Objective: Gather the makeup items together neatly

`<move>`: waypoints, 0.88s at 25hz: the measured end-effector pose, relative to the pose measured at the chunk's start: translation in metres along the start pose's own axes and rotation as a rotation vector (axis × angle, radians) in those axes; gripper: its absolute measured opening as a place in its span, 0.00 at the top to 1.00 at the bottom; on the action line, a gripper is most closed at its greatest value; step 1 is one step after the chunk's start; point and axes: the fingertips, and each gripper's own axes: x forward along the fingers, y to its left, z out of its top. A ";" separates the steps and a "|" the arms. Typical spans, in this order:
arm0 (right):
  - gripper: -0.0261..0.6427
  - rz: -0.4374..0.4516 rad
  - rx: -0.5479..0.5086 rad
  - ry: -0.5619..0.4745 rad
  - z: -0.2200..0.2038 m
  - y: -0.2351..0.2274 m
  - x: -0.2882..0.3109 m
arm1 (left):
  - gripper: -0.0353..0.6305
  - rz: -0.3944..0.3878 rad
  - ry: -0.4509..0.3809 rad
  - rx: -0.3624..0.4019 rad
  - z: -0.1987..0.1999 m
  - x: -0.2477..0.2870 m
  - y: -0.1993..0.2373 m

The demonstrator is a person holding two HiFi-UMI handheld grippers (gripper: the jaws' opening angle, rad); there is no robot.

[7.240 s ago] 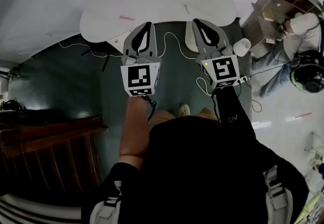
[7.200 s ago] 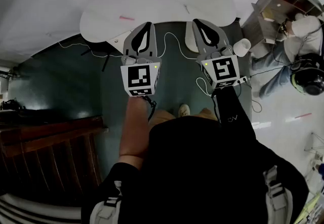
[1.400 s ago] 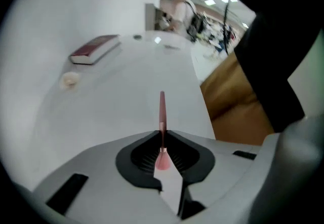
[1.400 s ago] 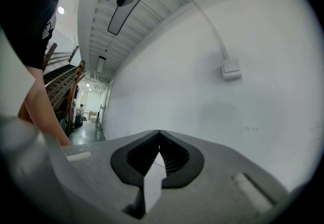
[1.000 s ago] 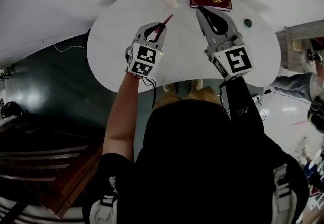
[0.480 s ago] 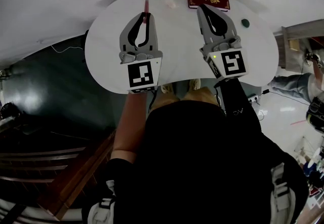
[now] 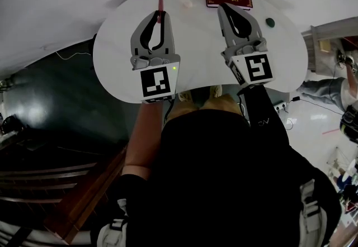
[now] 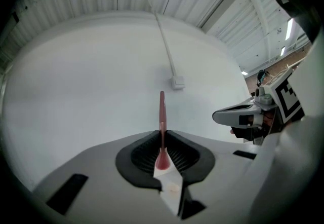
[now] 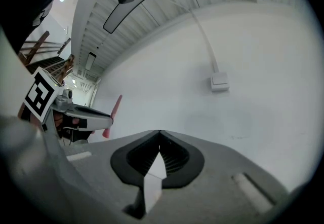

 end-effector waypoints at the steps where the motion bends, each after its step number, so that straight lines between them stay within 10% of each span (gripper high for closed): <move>1: 0.95 -0.003 0.001 -0.003 0.000 -0.001 0.000 | 0.88 0.002 0.011 -0.001 -0.002 0.000 0.000; 22: 0.95 0.000 0.036 0.047 -0.019 -0.017 0.002 | 0.88 -0.028 0.114 -0.024 -0.026 0.019 -0.014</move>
